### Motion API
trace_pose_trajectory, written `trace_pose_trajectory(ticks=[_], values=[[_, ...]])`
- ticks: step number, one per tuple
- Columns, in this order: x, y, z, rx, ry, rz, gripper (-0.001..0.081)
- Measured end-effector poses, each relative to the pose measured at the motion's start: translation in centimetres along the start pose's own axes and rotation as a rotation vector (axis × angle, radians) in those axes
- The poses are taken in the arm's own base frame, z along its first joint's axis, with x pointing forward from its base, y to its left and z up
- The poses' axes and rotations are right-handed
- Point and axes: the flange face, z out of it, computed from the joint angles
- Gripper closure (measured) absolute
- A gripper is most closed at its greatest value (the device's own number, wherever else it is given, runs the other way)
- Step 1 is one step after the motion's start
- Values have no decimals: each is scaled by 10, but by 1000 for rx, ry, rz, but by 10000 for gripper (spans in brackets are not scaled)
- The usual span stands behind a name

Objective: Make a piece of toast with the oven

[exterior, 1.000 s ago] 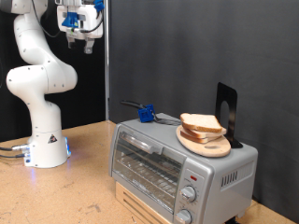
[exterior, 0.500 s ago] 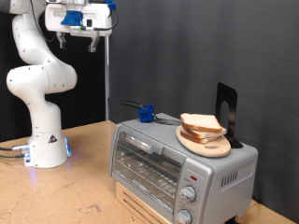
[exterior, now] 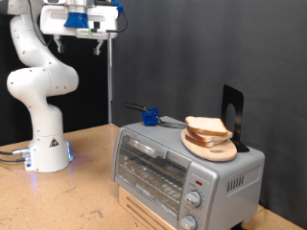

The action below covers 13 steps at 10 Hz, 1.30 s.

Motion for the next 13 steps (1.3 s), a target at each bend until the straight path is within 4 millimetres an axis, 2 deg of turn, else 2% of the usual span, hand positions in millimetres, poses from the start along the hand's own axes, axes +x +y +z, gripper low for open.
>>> trace_pose_trajectory(ticks=[3,5,6,8,9,11,13], values=[[-5,7,3,103,49,-321,-2],[-6,8,5,98,0,-290,-2],[-6,6,8,117,-89,-328,-2],[-3,-12,15,184,-212,-396,-2],[2,-28,20,244,-224,-451,-2],[5,-54,29,319,-178,-444,-2],[4,-49,33,280,-223,-470,-2]])
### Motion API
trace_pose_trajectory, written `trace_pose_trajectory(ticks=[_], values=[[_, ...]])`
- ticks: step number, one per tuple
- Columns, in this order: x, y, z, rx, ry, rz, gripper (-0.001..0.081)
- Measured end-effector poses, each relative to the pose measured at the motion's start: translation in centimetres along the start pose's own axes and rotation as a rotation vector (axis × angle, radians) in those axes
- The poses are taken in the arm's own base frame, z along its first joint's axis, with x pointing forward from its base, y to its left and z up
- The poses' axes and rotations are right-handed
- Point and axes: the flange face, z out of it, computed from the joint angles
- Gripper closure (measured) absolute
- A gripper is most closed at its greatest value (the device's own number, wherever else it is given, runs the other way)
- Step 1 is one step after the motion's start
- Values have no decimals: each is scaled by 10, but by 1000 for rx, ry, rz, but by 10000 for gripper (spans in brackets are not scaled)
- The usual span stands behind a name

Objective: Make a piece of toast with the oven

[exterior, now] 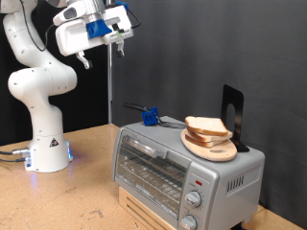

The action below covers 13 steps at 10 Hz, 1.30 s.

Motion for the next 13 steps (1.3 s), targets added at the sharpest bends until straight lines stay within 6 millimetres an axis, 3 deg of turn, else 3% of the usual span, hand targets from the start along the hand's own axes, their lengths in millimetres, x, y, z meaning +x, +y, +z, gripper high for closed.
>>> trace_pose_trajectory(ticks=[3,6,10,13], values=[[6,0,11,49,-155,-49,-2],[21,-14,44,100,-102,-118,-2],[26,-6,42,168,-173,-26,-2],[34,5,71,130,-153,9,-2]])
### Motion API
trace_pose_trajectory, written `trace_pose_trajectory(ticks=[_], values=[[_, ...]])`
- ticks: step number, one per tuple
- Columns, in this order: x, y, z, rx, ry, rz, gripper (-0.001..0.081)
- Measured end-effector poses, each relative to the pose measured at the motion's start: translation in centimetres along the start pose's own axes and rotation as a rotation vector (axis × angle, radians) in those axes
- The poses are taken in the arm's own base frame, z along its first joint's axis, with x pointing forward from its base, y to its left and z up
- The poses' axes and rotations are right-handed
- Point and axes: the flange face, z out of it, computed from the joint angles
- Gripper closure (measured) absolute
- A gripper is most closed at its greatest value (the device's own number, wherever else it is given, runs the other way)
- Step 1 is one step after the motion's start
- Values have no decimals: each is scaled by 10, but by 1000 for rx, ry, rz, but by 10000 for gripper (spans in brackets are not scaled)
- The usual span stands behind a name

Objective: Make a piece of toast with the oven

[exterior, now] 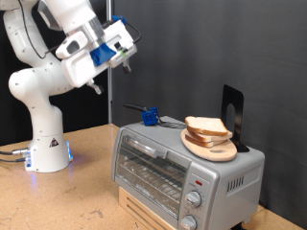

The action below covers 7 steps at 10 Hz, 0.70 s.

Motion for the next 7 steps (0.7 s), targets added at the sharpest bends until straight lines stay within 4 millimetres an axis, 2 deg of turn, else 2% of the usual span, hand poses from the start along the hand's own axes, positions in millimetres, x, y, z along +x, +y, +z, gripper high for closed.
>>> trace_pose_trajectory(ticks=[4,7], values=[[15,11,53,-61,48,0,-2],[18,12,64,-81,47,5,-2]])
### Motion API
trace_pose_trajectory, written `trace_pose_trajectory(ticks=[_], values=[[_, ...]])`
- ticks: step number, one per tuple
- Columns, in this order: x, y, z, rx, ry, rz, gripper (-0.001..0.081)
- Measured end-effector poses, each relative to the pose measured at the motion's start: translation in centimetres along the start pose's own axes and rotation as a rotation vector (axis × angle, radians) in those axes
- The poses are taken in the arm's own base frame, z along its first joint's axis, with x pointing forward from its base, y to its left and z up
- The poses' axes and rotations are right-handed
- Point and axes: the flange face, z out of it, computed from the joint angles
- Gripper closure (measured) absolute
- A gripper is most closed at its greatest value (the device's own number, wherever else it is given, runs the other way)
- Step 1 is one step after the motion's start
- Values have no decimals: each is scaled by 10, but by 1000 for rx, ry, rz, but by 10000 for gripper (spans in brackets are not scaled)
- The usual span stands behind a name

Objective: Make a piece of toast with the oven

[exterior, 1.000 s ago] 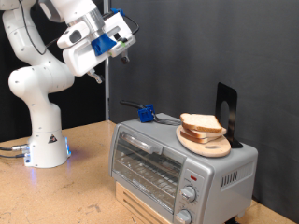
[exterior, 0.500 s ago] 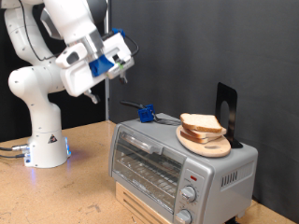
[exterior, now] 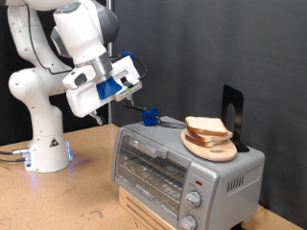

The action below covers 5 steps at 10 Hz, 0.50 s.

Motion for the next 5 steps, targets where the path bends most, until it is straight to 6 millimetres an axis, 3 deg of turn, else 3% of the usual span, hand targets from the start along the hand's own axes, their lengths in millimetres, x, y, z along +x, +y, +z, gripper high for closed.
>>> trace_pose_trajectory(ticks=[2,5], values=[[0,0,3,26,11,14,-2],[-3,5,28,20,63,14,-2]])
